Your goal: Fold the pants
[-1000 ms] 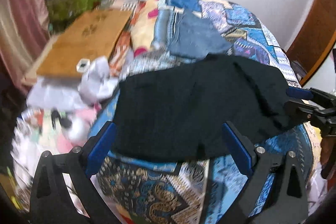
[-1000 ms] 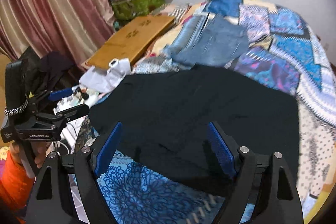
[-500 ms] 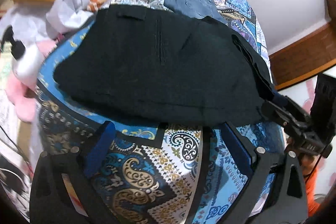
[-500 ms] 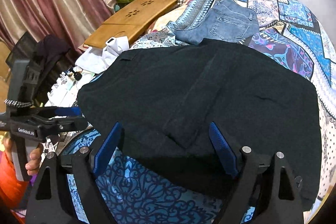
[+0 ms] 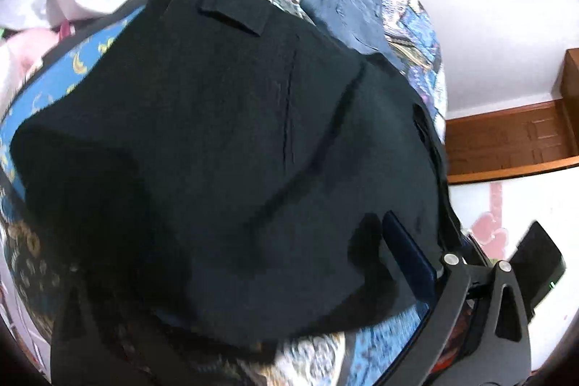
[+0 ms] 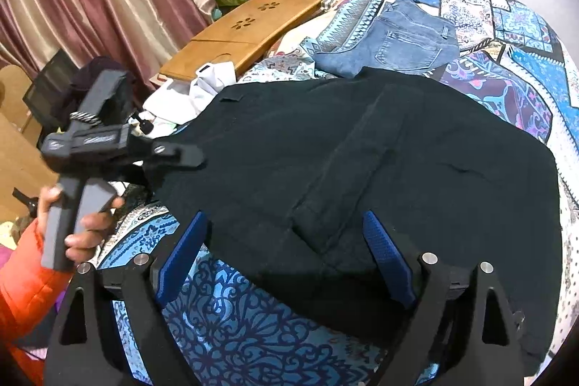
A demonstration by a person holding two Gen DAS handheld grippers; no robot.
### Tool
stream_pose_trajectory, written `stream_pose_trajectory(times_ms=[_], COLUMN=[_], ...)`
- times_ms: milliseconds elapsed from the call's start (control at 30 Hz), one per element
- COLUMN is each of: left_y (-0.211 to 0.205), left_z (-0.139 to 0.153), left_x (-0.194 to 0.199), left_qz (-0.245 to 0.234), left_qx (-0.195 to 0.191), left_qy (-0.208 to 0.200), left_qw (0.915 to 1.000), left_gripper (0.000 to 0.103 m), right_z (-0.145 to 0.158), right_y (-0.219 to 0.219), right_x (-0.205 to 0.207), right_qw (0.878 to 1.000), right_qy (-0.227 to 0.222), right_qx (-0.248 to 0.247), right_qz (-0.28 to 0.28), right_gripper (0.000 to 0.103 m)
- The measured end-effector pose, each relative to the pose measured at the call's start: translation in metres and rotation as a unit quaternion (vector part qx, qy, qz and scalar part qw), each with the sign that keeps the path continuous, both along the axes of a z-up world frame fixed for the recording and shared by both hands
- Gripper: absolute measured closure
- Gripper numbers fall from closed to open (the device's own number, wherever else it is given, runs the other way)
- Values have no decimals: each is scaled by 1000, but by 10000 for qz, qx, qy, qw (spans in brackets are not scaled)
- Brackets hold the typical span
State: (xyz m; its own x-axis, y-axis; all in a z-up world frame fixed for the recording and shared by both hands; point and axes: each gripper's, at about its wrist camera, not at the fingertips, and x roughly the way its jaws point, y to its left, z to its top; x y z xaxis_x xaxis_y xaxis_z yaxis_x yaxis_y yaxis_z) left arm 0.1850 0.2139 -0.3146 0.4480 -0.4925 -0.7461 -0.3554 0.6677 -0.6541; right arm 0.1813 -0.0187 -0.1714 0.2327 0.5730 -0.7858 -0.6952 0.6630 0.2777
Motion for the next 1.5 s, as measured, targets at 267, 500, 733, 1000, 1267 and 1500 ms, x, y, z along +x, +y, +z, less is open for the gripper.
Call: stream_pose_trajectory(times_ms=[267, 500, 733, 1000, 1267, 1500], left_y=[-5, -25, -66, -141, -229, -297], left_z=[20, 83, 162, 224, 229, 170], left_x=[0, -6, 15, 45, 73, 86], left_qz=[-11, -80, -412, -968, -1810, -2892], left_qx=[1374, 2762, 3500, 3502, 2939, 2360], left_qy=[-72, -886, -1833, -2660, -2981, -2418], left_qw=[9905, 9570, 9177, 8929, 8900, 8957], left_gripper=[58, 80, 84, 86, 89, 89], right_z=[10, 38, 32, -11, -10, -9], right_y=[-13, -70, -142, -192, -193, -203], right_x=[3, 8, 17, 15, 9, -6], right_qw=[9990, 9914, 9759, 9668, 9717, 9727], right_qy=[51, -394, -547, 165, 54, 63], right_qx=[311, 514, 12, -17, 71, 176], right_qz=[-326, -1138, -2113, -2551, -2362, -2313], right_gripper=[16, 16, 16, 16, 15, 15])
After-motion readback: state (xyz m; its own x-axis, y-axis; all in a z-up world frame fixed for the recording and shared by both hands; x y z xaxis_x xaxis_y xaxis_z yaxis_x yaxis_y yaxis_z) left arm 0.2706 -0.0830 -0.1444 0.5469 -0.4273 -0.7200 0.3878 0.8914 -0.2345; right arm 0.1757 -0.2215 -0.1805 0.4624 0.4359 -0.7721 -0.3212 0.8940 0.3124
